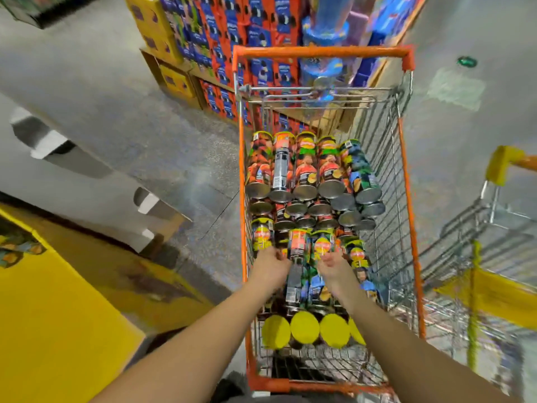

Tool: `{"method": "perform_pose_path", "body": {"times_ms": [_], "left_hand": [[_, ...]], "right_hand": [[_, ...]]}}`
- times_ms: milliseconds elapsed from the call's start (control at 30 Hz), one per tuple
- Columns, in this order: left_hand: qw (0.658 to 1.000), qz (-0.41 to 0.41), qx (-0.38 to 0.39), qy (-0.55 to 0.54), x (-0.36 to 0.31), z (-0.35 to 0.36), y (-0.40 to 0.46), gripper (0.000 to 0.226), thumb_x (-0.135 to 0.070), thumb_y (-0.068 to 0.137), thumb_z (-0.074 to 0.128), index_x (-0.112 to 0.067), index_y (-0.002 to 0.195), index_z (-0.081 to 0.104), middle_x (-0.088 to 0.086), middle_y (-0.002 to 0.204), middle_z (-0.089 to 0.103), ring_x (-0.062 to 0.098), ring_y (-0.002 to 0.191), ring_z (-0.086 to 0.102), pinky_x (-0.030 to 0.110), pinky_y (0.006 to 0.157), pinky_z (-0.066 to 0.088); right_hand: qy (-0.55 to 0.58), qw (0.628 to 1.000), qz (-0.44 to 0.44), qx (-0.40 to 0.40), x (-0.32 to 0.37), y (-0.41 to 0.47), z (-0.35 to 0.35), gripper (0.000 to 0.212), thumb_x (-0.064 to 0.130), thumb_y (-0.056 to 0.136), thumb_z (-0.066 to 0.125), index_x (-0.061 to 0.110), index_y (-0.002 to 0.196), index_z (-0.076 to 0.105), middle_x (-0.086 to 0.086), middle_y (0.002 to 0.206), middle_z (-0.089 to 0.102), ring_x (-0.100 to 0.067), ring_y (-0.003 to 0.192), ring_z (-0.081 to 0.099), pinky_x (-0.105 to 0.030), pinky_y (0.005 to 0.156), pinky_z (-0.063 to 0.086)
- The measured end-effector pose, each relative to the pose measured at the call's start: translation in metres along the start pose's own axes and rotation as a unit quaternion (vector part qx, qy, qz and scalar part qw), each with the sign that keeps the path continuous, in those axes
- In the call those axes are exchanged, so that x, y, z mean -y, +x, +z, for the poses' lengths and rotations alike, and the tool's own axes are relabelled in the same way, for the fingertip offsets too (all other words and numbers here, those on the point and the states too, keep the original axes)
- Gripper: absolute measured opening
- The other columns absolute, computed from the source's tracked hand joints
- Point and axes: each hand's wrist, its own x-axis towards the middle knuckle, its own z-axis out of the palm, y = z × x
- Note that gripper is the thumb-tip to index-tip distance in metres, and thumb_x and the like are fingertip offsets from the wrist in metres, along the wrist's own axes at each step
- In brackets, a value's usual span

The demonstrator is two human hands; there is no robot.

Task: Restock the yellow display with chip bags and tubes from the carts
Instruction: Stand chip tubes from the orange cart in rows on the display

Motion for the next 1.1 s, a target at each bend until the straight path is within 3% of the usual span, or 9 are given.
{"method": "perform_pose_path", "body": {"times_ms": [100, 200, 300, 367, 567, 700, 900, 967, 1100], "left_hand": [[0.991, -0.003, -0.038, 0.128, 0.018, 0.021, 0.012, 0.052, -0.027, 0.086, 0.062, -0.005, 0.129, 0.044, 0.014, 0.129, 0.044, 0.032, 0.122, 0.045, 0.038, 0.102, 0.038], [0.988, -0.017, -0.054, 0.141, 0.029, 0.035, 0.016, 0.064, -0.024, 0.084, 0.063, -0.006, 0.137, 0.032, 0.013, 0.140, 0.033, 0.033, 0.131, 0.035, 0.042, 0.111, 0.031], [0.989, -0.053, -0.076, 0.113, 0.026, 0.045, 0.021, 0.065, -0.023, 0.086, 0.059, -0.008, 0.140, 0.026, 0.015, 0.146, 0.028, 0.035, 0.133, 0.032, 0.046, 0.110, 0.031], [0.988, -0.090, -0.087, 0.086, 0.023, 0.050, 0.027, 0.064, -0.021, 0.088, 0.057, -0.007, 0.141, 0.024, 0.017, 0.148, 0.029, 0.036, 0.133, 0.034, 0.048, 0.107, 0.034], [0.981, -0.144, -0.073, 0.106, 0.026, 0.057, 0.042, 0.080, -0.014, 0.092, 0.055, 0.001, 0.151, 0.004, 0.017, 0.157, 0.017, 0.032, 0.144, 0.020, 0.037, 0.116, 0.023], [0.982, -0.140, -0.087, 0.095, 0.025, 0.061, 0.046, 0.085, -0.014, 0.089, 0.061, -0.001, 0.150, 0.004, 0.016, 0.153, 0.020, 0.031, 0.139, 0.028, 0.036, 0.109, 0.033], [0.970, -0.221, -0.026, -0.099, 0.031, 0.045, 0.050, 0.074, -0.018, 0.078, 0.073, -0.006, 0.135, 0.028, 0.015, 0.113, 0.056, 0.031, 0.096, 0.061, 0.038, 0.073, 0.055], [0.968, -0.210, -0.026, -0.132, 0.032, 0.042, 0.046, 0.067, -0.017, 0.077, 0.072, -0.006, 0.129, 0.031, 0.013, 0.103, 0.056, 0.029, 0.090, 0.061, 0.035, 0.067, 0.053], [0.979, -0.137, -0.017, -0.151, 0.046, 0.049, 0.048, 0.098, -0.032, 0.049, 0.074, -0.002, 0.134, 0.034, 0.018, 0.113, 0.056, 0.035, 0.100, 0.062, 0.043, 0.082, 0.057]], "right_hand": [[-0.023, 0.998, 0.046, 0.025, -0.005, 0.012, 0.011, 0.037, 0.022, 0.095, 0.054, 0.003, 0.126, 0.053, -0.018, 0.120, 0.060, -0.032, 0.100, 0.059, -0.042, 0.091, 0.047], [-0.096, 0.994, 0.043, -0.024, -0.007, 0.020, 0.023, 0.054, 0.030, 0.090, 0.062, 0.008, 0.136, 0.045, -0.015, 0.140, 0.041, -0.032, 0.122, 0.046, -0.033, 0.093, 0.039], [-0.110, 0.990, 0.072, -0.055, -0.024, 0.032, 0.026, 0.085, 0.047, 0.083, 0.069, 0.014, 0.148, 0.025, -0.014, 0.147, 0.029, -0.035, 0.131, 0.034, -0.040, 0.104, 0.035], [-0.081, 0.990, 0.111, -0.020, -0.038, 0.039, 0.024, 0.098, 0.052, 0.081, 0.069, 0.015, 0.153, 0.013, -0.015, 0.151, 0.026, -0.037, 0.132, 0.037, -0.040, 0.099, 0.040], [-0.035, 0.990, 0.133, 0.026, -0.052, 0.048, 0.022, 0.099, 0.053, 0.083, 0.068, 0.010, 0.153, 0.013, -0.015, 0.153, 0.027, -0.036, 0.130, 0.043, -0.043, 0.099, 0.045], [0.004, 0.988, 0.156, 0.024, -0.054, 0.050, 0.020, 0.096, 0.047, 0.084, 0.069, 0.010, 0.153, 0.013, -0.012, 0.154, 0.029, -0.033, 0.133, 0.041, -0.040, 0.096, 0.041], [0.110, 0.974, 0.192, 0.040, -0.059, 0.047, 0.012, 0.094, 0.047, 0.082, 0.071, 0.014, 0.153, 0.018, -0.012, 0.150, 0.036, -0.036, 0.127, 0.044, -0.048, 0.095, 0.043], [0.126, 0.972, 0.194, 0.032, -0.055, 0.040, 0.010, 0.088, 0.046, 0.086, 0.067, 0.014, 0.152, 0.019, -0.012, 0.145, 0.040, -0.035, 0.118, 0.050, -0.044, 0.084, 0.046], [0.139, 0.980, 0.140, -0.008, -0.035, 0.019, 0.004, 0.078, 0.049, 0.090, 0.060, 0.018, 0.151, 0.023, -0.008, 0.129, 0.050, -0.022, 0.071, 0.060, -0.027, 0.051, 0.045]]}}
